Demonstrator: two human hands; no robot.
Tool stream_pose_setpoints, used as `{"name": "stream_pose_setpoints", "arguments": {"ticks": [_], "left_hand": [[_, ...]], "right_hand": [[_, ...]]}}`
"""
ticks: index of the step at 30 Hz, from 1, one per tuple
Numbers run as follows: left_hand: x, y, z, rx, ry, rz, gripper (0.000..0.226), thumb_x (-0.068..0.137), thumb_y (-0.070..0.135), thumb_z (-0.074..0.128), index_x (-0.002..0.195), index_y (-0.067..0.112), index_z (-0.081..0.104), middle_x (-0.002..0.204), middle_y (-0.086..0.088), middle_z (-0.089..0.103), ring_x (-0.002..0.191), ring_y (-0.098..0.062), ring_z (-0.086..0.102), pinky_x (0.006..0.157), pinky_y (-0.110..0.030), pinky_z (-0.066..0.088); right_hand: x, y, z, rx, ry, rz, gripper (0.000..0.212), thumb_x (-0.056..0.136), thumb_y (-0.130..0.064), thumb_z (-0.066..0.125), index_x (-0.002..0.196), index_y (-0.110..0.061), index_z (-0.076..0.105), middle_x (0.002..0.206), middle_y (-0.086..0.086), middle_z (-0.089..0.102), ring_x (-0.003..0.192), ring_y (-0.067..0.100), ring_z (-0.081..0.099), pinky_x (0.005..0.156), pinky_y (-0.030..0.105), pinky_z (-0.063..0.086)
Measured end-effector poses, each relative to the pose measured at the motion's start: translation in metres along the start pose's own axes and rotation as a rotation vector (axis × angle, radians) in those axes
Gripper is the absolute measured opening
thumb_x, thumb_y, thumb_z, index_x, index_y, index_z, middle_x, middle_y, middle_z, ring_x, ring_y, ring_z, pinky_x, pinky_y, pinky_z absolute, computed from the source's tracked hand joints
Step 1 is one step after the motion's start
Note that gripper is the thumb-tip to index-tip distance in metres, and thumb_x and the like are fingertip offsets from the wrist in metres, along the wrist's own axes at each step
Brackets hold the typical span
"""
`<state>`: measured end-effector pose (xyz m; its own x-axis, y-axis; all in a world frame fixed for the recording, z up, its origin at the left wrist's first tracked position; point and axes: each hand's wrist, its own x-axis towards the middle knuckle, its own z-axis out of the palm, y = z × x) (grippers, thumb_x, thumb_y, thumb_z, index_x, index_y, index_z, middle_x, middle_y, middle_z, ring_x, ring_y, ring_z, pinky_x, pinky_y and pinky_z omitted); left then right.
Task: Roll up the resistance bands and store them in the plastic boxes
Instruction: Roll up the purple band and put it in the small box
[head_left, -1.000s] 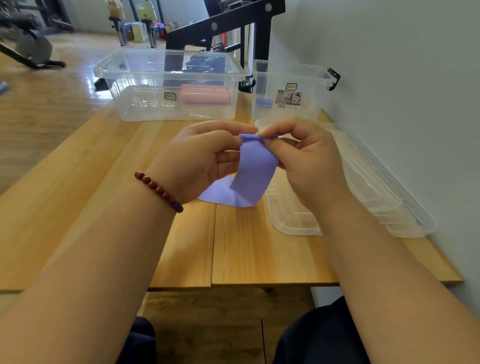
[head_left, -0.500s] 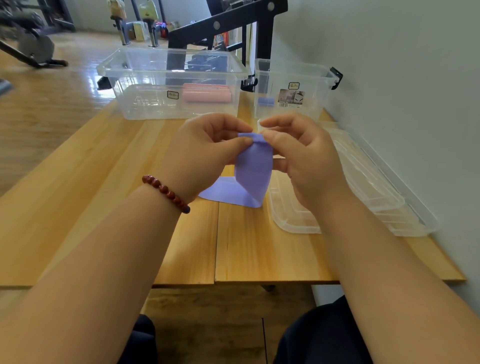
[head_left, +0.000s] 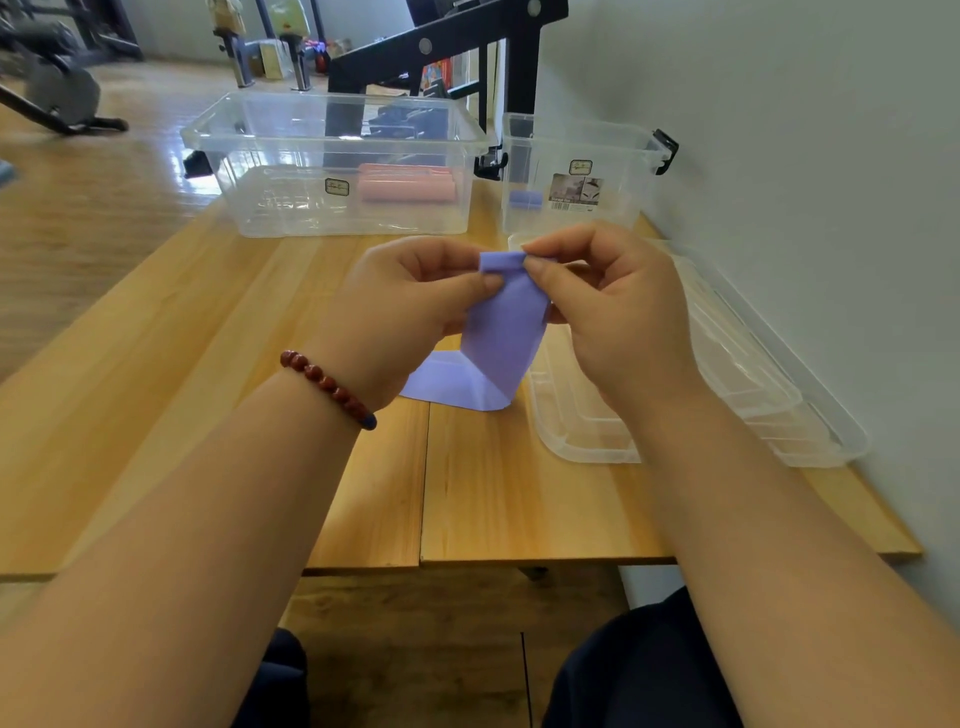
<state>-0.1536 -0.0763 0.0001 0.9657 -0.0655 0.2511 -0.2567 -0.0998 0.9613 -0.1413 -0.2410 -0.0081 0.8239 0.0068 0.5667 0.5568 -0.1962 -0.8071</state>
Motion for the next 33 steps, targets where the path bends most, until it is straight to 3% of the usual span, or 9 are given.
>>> {"name": "stream_pose_setpoints", "arguments": {"ticks": [2, 7, 10, 14, 17, 23, 27, 30, 33], "left_hand": [[0.000, 0.001, 0.001, -0.059, -0.017, -0.020, 0.015, 0.091, 0.005, 0.064, 0.103, 0.009, 0.072, 0.101, -0.011, 0.074, 0.097, -0.020, 0.071, 0.082, -0.029, 0.058], [-0.003, 0.004, 0.005, -0.122, 0.009, -0.026, 0.012, 0.091, 0.007, 0.064, 0.094, 0.014, 0.074, 0.096, -0.012, 0.075, 0.094, -0.021, 0.072, 0.080, -0.028, 0.059], [-0.003, 0.004, 0.006, -0.120, 0.041, 0.001, 0.017, 0.092, 0.004, 0.062, 0.090, 0.016, 0.074, 0.088, -0.005, 0.076, 0.088, -0.019, 0.073, 0.074, -0.025, 0.058], [-0.002, 0.005, 0.004, -0.063, 0.048, 0.034, 0.016, 0.092, 0.006, 0.063, 0.087, 0.018, 0.071, 0.080, 0.001, 0.075, 0.082, -0.015, 0.073, 0.070, -0.023, 0.058], [-0.002, 0.007, 0.002, -0.009, -0.003, 0.025, 0.015, 0.094, 0.008, 0.061, 0.087, 0.019, 0.069, 0.073, 0.002, 0.075, 0.078, -0.013, 0.073, 0.068, -0.021, 0.058], [-0.002, 0.006, -0.001, -0.086, -0.069, -0.015, 0.020, 0.096, 0.004, 0.057, 0.096, 0.018, 0.072, 0.100, -0.018, 0.073, 0.098, -0.030, 0.070, 0.085, -0.038, 0.059], [-0.003, 0.007, -0.004, -0.220, -0.112, -0.083, 0.021, 0.092, 0.002, 0.057, 0.094, 0.011, 0.075, 0.117, -0.037, 0.058, 0.102, -0.039, 0.060, 0.094, -0.047, 0.052], [-0.004, 0.008, -0.004, -0.224, -0.088, -0.097, 0.010, 0.089, 0.010, 0.065, 0.093, 0.010, 0.075, 0.108, -0.029, 0.067, 0.101, -0.036, 0.066, 0.088, -0.040, 0.056], [-0.004, 0.007, -0.003, -0.167, -0.049, -0.079, 0.011, 0.090, 0.009, 0.064, 0.088, 0.012, 0.074, 0.096, -0.015, 0.074, 0.096, -0.028, 0.071, 0.083, -0.034, 0.059]], "right_hand": [[0.000, 0.001, -0.001, -0.020, 0.019, -0.030, 0.024, 0.088, -0.008, 0.065, 0.083, -0.031, 0.068, 0.079, -0.015, 0.070, 0.080, 0.012, 0.069, 0.074, 0.037, 0.059], [-0.002, 0.000, 0.000, -0.047, 0.028, -0.082, 0.028, 0.087, -0.006, 0.066, 0.082, -0.033, 0.066, 0.079, -0.017, 0.068, 0.078, 0.005, 0.066, 0.073, 0.022, 0.054], [-0.002, -0.001, 0.000, -0.035, 0.016, -0.078, 0.027, 0.087, -0.007, 0.066, 0.083, -0.034, 0.066, 0.078, -0.019, 0.068, 0.079, 0.005, 0.067, 0.074, 0.024, 0.055], [-0.002, -0.003, -0.003, -0.012, -0.058, -0.037, 0.024, 0.089, -0.006, 0.065, 0.090, -0.031, 0.066, 0.084, -0.013, 0.067, 0.080, 0.017, 0.069, 0.068, 0.037, 0.061], [-0.002, -0.004, -0.007, -0.011, -0.084, -0.034, 0.029, 0.090, -0.001, 0.064, 0.086, -0.030, 0.067, 0.078, -0.016, 0.068, 0.076, 0.013, 0.070, 0.063, 0.032, 0.060], [-0.003, -0.003, -0.007, -0.002, -0.088, -0.077, 0.028, 0.088, 0.002, 0.064, 0.084, -0.024, 0.070, 0.075, -0.011, 0.070, 0.074, 0.015, 0.070, 0.062, 0.028, 0.058], [-0.003, -0.002, -0.008, -0.056, -0.063, -0.141, 0.029, 0.087, 0.000, 0.065, 0.085, -0.028, 0.071, 0.080, -0.011, 0.072, 0.079, 0.013, 0.070, 0.068, 0.033, 0.060], [-0.002, -0.001, -0.009, -0.091, -0.072, -0.188, 0.023, 0.088, -0.001, 0.065, 0.090, -0.023, 0.072, 0.086, 0.000, 0.073, 0.086, 0.017, 0.071, 0.074, 0.040, 0.060], [-0.002, -0.001, -0.009, -0.069, -0.103, -0.184, 0.022, 0.088, 0.001, 0.066, 0.090, -0.019, 0.073, 0.088, 0.000, 0.074, 0.088, 0.017, 0.071, 0.077, 0.038, 0.059]]}}
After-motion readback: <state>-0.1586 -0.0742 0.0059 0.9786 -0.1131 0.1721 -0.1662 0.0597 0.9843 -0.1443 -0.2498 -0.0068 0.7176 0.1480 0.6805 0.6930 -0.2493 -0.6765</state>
